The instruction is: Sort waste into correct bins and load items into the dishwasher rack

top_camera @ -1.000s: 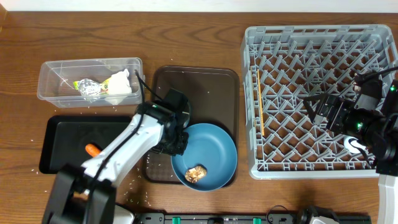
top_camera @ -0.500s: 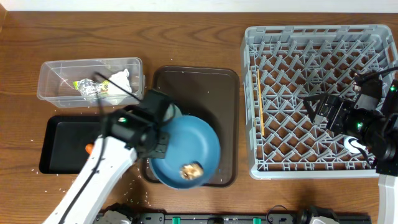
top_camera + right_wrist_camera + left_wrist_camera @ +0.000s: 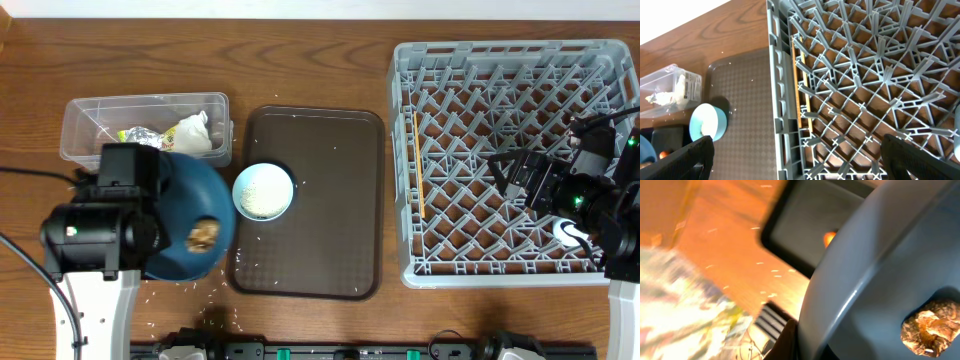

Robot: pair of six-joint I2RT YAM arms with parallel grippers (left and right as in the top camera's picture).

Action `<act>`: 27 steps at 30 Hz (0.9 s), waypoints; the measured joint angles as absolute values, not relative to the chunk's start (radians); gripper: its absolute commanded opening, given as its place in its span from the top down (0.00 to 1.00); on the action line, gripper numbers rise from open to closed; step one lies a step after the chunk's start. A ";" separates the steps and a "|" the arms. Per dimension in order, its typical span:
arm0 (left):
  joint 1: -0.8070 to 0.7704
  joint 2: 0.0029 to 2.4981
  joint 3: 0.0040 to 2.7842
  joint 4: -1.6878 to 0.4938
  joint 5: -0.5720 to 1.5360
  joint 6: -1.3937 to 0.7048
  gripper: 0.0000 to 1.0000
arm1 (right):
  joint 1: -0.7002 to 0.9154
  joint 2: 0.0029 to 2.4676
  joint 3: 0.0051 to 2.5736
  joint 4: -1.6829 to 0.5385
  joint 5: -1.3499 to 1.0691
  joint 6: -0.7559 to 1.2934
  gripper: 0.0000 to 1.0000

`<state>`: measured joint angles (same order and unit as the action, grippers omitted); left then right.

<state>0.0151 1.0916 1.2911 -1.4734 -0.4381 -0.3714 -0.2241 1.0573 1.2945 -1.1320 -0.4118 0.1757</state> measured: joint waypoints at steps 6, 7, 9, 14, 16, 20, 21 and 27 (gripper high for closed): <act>0.084 1.095 1.263 -1.419 -0.603 -0.477 0.94 | -0.224 1.058 1.295 -1.130 -0.412 0.176 0.01; 0.086 1.098 1.258 -1.408 -0.617 -0.483 0.94 | -0.224 1.058 1.295 -1.129 -0.412 0.176 0.01; 0.089 1.118 1.243 -1.385 -0.663 -0.498 0.94 | -0.224 1.058 1.295 -1.129 -0.411 0.176 0.01; 0.090 1.218 1.219 -1.373 -0.771 -0.506 0.94 | -0.224 1.058 1.295 -1.129 -0.411 0.175 0.01; 0.090 1.283 1.217 -1.372 -0.818 -0.502 0.94 | -0.224 1.058 1.295 -1.129 -0.411 0.175 0.01; 0.090 1.421 1.216 -1.415 -0.910 -0.478 0.94 | -0.224 1.058 1.295 -1.129 -0.411 0.175 0.01; 0.090 1.446 1.214 -1.415 -0.923 -0.475 0.94 | -0.224 1.058 1.295 -1.128 -0.411 0.175 0.01; 0.090 1.469 1.213 -1.408 -0.974 -0.474 0.94 | -0.224 1.058 1.295 -1.121 -0.411 0.175 0.01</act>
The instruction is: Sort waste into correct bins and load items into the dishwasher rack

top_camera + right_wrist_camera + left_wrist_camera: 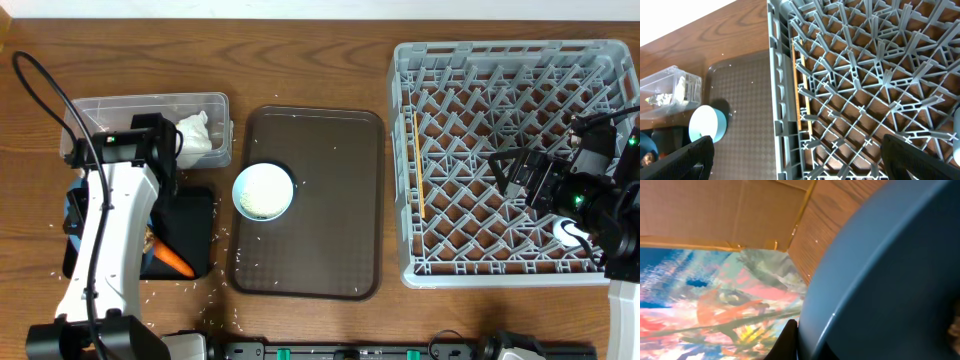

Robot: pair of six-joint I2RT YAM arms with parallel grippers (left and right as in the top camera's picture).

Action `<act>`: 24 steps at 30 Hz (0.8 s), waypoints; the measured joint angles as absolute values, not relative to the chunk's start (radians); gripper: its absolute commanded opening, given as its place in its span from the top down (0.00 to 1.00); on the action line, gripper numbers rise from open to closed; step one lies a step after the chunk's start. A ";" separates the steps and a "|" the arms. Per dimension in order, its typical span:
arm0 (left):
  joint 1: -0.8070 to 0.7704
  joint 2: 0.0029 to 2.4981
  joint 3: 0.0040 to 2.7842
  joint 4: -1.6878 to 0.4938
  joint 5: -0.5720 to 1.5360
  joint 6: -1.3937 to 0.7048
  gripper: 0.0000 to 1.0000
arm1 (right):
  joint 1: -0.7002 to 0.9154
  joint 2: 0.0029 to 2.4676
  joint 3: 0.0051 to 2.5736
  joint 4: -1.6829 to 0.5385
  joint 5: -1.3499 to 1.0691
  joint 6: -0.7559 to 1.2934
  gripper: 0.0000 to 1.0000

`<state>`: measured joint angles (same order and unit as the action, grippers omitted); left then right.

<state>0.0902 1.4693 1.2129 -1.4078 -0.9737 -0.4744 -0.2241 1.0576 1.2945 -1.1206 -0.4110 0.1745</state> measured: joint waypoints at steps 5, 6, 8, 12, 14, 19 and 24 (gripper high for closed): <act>0.090 1.468 1.213 -1.402 -0.997 -0.461 0.94 | -0.224 1.058 1.295 -1.111 -0.411 0.175 0.01; 0.090 1.467 1.213 -1.370 -1.001 -0.447 0.94 | -0.224 1.058 1.295 -1.105 -0.411 0.175 0.01; 0.090 1.466 1.213 -1.323 -1.005 -0.413 0.94 | -0.224 1.058 1.295 -1.092 -0.411 0.175 0.01; 0.082 1.464 1.213 -1.351 -1.032 -0.383 0.94 | -0.224 1.058 1.295 -1.077 -0.411 0.175 0.01; 0.080 1.456 1.213 -1.329 -1.050 -0.382 0.94 | -0.224 1.058 1.295 -1.077 -0.412 0.175 0.01; 0.082 1.439 1.213 -1.275 -1.058 -0.361 0.94 | -0.224 1.058 1.295 -1.077 -0.412 0.175 0.01; 0.089 1.439 1.213 -1.356 -0.986 -0.371 0.94 | -0.224 1.058 1.295 -1.078 -0.412 0.175 0.01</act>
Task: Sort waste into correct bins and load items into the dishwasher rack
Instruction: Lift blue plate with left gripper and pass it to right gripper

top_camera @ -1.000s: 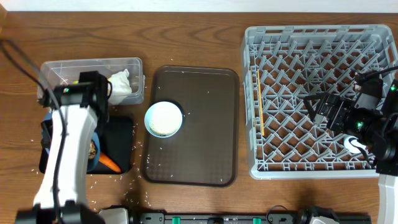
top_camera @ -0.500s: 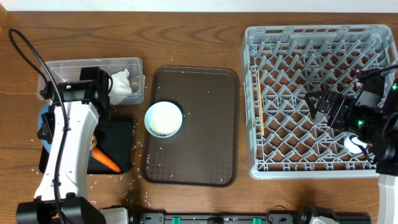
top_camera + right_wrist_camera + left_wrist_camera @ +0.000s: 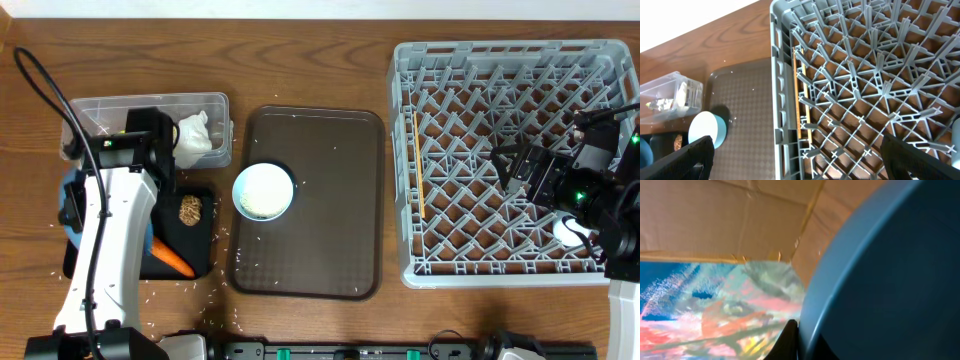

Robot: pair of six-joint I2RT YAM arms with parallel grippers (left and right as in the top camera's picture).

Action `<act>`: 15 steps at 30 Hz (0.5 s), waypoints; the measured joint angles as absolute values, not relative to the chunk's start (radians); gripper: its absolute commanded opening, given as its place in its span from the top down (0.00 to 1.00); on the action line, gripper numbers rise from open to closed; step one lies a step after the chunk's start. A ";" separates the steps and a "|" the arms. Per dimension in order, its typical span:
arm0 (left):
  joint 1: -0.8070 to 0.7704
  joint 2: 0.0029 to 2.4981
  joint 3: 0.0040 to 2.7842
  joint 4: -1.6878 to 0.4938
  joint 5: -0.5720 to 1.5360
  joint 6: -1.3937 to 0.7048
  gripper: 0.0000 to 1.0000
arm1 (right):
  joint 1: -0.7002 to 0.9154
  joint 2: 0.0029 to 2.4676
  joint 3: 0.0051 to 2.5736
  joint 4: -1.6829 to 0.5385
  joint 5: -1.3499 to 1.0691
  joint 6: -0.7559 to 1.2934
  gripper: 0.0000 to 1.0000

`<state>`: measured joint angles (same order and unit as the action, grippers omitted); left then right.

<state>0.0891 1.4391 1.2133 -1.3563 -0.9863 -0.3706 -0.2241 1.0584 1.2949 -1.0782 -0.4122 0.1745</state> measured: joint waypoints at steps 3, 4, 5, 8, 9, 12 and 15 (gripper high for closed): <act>0.073 1.412 1.213 -1.388 -0.939 -0.385 0.94 | -0.224 1.058 1.295 -1.073 -0.419 0.174 0.01; 0.058 1.393 1.213 -1.388 -0.925 -0.389 0.94 | -0.224 1.058 1.295 -1.072 -0.422 0.174 0.01; 0.041 1.370 1.215 -1.388 -0.911 -0.389 0.94 | -0.224 1.058 1.295 -1.071 -0.431 0.172 0.01; -0.019 1.293 1.236 -1.389 -0.861 -0.385 0.94 | -0.224 1.058 1.295 -1.069 -0.463 0.167 0.08; -0.041 1.264 1.243 -1.388 -0.839 -0.380 0.94 | -0.224 1.058 1.295 -1.069 -0.481 0.159 0.10; -0.111 1.172 1.258 -1.386 -0.752 -0.358 0.94 | -0.224 1.058 1.295 -1.071 -0.554 0.131 0.10; -0.179 1.101 1.258 -1.347 -0.648 -0.334 0.94 | -0.211 1.058 1.295 -1.068 -0.622 0.099 0.11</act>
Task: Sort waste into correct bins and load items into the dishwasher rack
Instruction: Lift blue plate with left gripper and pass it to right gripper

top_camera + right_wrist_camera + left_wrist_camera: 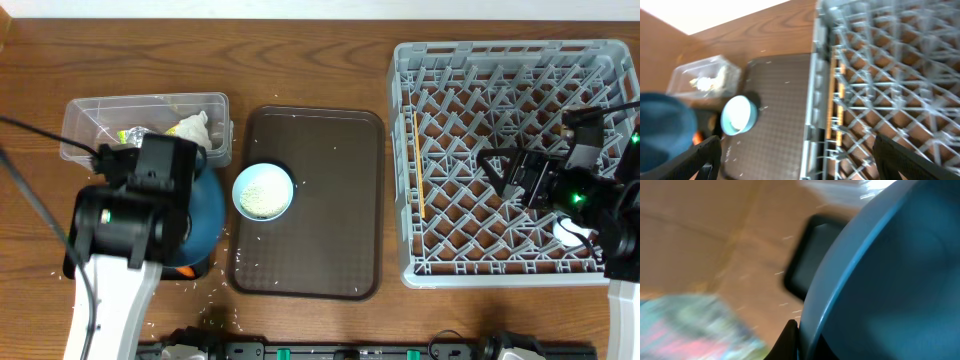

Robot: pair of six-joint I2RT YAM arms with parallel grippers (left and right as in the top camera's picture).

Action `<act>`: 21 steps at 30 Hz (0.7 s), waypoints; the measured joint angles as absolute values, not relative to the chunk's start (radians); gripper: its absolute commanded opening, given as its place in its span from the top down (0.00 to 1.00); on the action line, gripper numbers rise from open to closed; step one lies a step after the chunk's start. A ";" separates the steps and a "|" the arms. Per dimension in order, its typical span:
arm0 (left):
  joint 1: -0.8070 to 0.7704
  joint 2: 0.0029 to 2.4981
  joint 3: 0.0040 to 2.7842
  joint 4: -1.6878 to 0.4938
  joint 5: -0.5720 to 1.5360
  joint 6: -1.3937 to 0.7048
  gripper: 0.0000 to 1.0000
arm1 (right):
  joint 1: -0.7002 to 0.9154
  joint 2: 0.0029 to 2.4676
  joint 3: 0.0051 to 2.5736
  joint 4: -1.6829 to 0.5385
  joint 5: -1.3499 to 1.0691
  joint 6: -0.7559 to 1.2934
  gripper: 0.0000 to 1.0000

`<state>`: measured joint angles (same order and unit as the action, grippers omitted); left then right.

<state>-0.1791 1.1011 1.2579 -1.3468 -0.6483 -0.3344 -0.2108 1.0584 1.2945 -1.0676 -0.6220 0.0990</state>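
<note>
My left gripper (796, 330) is shut on the rim of a blue plate (207, 213), whose bare face fills the left wrist view (890, 280). The plate hangs over the black bin (70, 268), where an orange carrot (180, 270) peeks out under it. A light-blue bowl (263, 190) of white grains sits on the brown tray (330, 220). My right gripper (512, 172) stands open over the grey dishwasher rack (515, 60), nothing between its fingers (690, 160).
A clear bin (140, 110) with wrappers and crumpled paper stands behind the black bin. A wooden stick (420, 170) lies along the rack's left side and a small white item (570, 232) sits at its right. Grains are scattered on the table's front left.
The left arm has lifted and swung right; the plate, then on edge at the bin's left, now faces up over the bin and hides the food lump. The right gripper has shifted a little left.
The plate first carried a brown food lump over the black bin. Then it stood tilted at the bin's left side, with the carrot showing in the bin. Then the lump lay in the bin beside the carrot. Now the plate is bare. The right gripper stayed open over the rack.
</note>
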 measured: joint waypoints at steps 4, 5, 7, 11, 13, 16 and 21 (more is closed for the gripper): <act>-0.248 1.032 1.258 -1.204 -0.445 -0.310 0.94 | -0.152 1.058 1.295 -1.042 -0.692 0.080 0.11; -0.258 1.021 1.258 -1.160 -0.384 -0.303 0.94 | -0.128 1.059 1.295 -1.024 -0.710 0.079 0.11; -0.276 1.003 1.258 -1.069 -0.240 -0.284 0.94 | -0.077 1.060 1.295 -0.982 -0.738 0.084 0.11; -0.318 1.000 1.259 -0.930 0.004 -0.259 0.94 | 0.050 1.074 1.295 -0.886 -0.772 0.113 0.14; -0.337 1.006 1.259 -0.910 0.057 -0.249 0.94 | 0.112 1.087 1.295 -0.858 -0.761 0.133 0.15; -0.360 1.021 1.259 -0.893 0.106 -0.237 0.94 | 0.187 1.108 1.295 -0.835 -0.699 0.164 0.18; -0.401 1.031 1.259 -0.877 0.140 -0.231 0.94 | 0.300 1.166 1.295 -0.761 -0.616 0.202 0.30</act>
<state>-0.4011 1.0313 1.2587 -0.8772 0.1398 -0.2310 0.3000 1.1660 1.2945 -0.7609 -0.6159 0.2020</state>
